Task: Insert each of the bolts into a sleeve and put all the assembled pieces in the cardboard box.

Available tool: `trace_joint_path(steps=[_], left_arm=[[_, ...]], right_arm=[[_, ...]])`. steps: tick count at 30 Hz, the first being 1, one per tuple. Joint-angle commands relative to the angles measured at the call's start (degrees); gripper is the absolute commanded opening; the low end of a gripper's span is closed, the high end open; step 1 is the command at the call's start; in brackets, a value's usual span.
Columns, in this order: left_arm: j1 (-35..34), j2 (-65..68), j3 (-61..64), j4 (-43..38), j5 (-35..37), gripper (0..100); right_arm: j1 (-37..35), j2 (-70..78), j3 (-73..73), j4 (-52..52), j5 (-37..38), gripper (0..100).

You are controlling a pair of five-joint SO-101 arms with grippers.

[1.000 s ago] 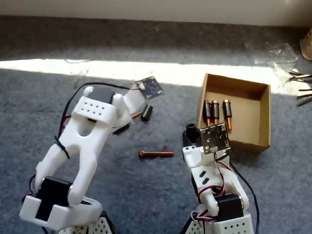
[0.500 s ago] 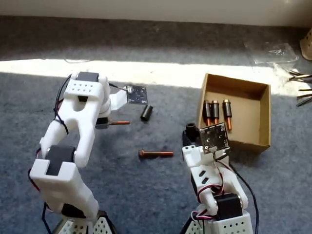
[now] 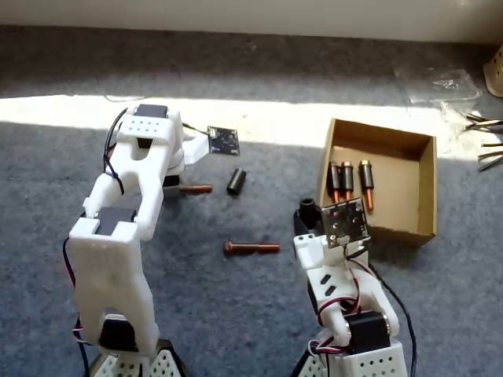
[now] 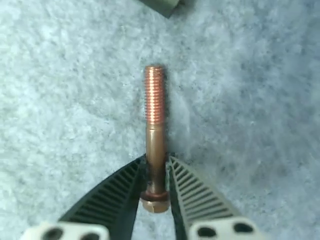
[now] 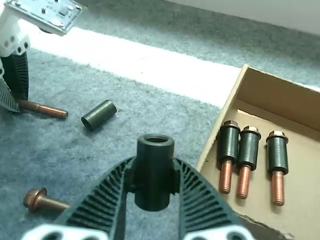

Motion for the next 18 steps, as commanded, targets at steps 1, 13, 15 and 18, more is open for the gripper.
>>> trace_joint_path(steps=[1, 13, 15, 18], left_arm=[[-0.75, -1.01, -5.14, 5.27, -0.62, 18], [-0.48, -1.10, -12.35, 10.99, 10.29, 19], [-0.40, -1.10, -16.22, 11.08, 19.34, 19], [0.22, -1.10, -21.23, 11.87, 35.96, 19]], right_arm=[[0.40, 0.04, -0.66, -1.54, -0.09, 0.4], [0.31, 0.04, -0.66, -1.54, -0.09, 0.4], [0.31, 0.04, -0.66, -1.54, -0.09, 0.4], [0.31, 0.04, -0.66, -1.54, -0.09, 0.4]])
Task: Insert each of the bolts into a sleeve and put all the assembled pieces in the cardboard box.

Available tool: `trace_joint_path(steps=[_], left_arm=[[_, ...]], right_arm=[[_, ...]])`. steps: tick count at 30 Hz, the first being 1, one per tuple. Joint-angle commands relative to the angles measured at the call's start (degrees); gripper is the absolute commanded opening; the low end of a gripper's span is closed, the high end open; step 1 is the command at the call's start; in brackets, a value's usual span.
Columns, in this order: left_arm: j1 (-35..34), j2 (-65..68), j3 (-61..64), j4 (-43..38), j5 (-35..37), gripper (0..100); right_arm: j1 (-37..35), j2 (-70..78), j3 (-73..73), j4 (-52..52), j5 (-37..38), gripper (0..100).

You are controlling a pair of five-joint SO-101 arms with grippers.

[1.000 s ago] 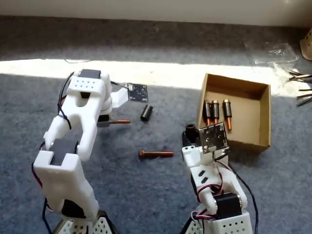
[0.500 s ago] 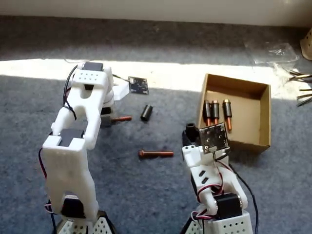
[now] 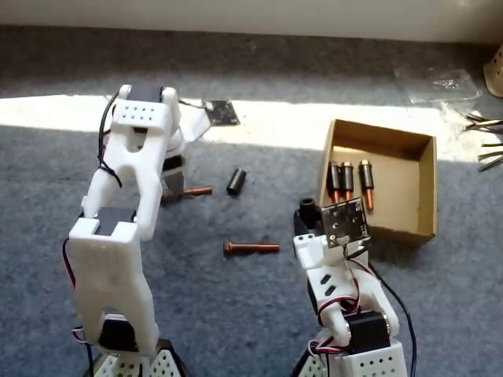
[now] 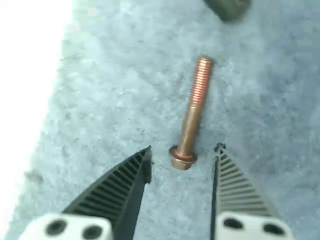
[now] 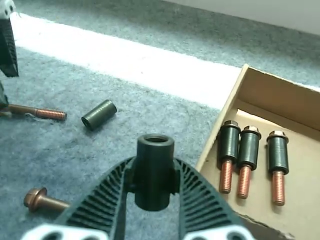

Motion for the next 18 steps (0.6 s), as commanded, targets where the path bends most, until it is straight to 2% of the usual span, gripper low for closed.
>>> trace_joint_path(steps=[1, 6, 12, 14, 18], left_arm=[[0.75, -1.10, -9.10, 2.11, 26.11, 18], [2.51, -1.01, -10.86, 4.48, 56.88, 14], [2.86, -0.75, -10.59, 7.82, 87.56, 14], [3.65, -0.66, -10.59, 8.00, 95.03, 14], [5.41, -0.66, -7.52, 8.26, 104.35, 14]], right_arm=[[0.31, 0.04, -0.66, -1.54, -0.09, 0.4], [0.31, 0.04, -0.66, -1.54, -0.09, 0.4], [0.31, 0.04, -0.66, -1.54, -0.09, 0.4], [0.31, 0.04, -0.57, -1.54, -0.09, 0.4], [0.31, 0.04, -0.57, -1.54, -0.09, 0.4]])
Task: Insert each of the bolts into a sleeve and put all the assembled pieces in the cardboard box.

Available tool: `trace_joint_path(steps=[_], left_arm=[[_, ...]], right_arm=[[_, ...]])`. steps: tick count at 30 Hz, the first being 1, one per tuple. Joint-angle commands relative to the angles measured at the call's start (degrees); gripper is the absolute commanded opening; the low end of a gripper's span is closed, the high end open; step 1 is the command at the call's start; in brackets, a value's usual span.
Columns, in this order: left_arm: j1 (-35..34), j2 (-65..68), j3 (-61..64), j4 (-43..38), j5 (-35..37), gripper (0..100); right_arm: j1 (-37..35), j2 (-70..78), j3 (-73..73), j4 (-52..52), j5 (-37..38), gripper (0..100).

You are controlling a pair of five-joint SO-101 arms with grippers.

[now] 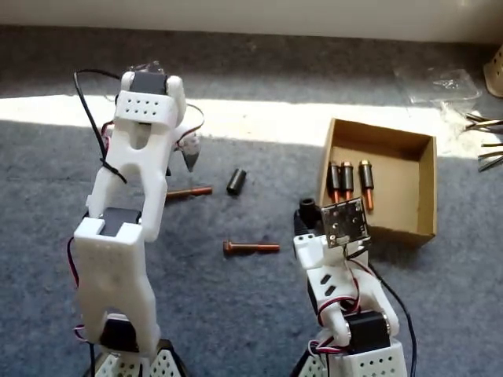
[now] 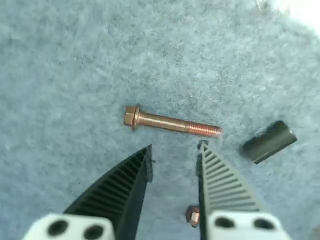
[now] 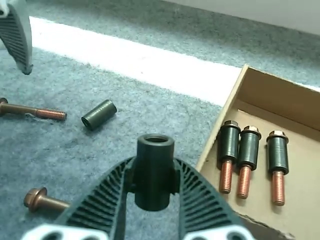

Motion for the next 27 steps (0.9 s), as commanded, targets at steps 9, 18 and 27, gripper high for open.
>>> trace_joint_path(steps=[9, 18, 27], left_arm=[[5.41, -0.57, 9.19, -0.70, 17.76, 14], [4.79, -0.48, 9.36, -5.80, 21.71, 14], [-1.71, -0.57, 15.08, -9.67, 33.05, 14]], right_arm=[[0.31, 0.04, -0.66, -1.54, -0.09, 0.4], [0.31, 0.04, -0.75, -1.54, -0.09, 0.4], [0.31, 0.04, -0.75, -1.54, -0.09, 0.4]])
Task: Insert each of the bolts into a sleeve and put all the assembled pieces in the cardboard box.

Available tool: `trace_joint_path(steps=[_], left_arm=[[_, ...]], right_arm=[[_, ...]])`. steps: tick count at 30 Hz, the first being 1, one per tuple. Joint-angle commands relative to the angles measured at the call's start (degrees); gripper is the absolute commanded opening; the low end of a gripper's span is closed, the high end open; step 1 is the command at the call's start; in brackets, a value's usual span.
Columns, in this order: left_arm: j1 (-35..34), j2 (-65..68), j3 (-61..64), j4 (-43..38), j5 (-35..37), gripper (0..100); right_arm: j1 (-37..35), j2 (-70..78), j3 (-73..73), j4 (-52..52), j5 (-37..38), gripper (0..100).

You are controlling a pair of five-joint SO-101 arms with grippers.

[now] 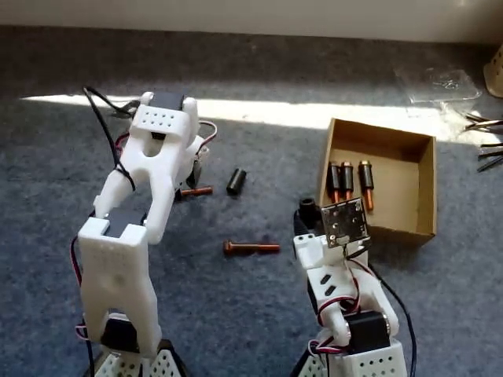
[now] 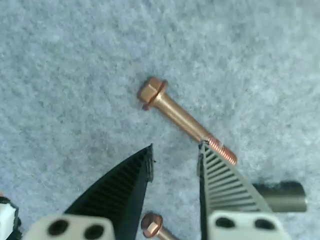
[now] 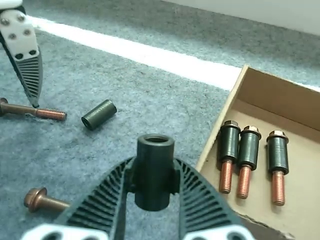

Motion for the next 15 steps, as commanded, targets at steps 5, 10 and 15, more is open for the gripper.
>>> trace_joint_path(steps=[5, 10, 15], left_arm=[[-4.62, -0.57, 3.47, -5.01, 1.41, 14], [-4.62, -0.57, 3.65, -4.84, 1.41, 14], [-4.26, -0.48, 3.65, -4.84, 1.41, 14]], right_arm=[[0.31, 0.04, -0.75, -1.54, -0.09, 0.4], [0.31, 0.04, -0.75, -1.54, -0.09, 0.4], [0.31, 0.04, -0.75, -1.54, -0.09, 0.4]])
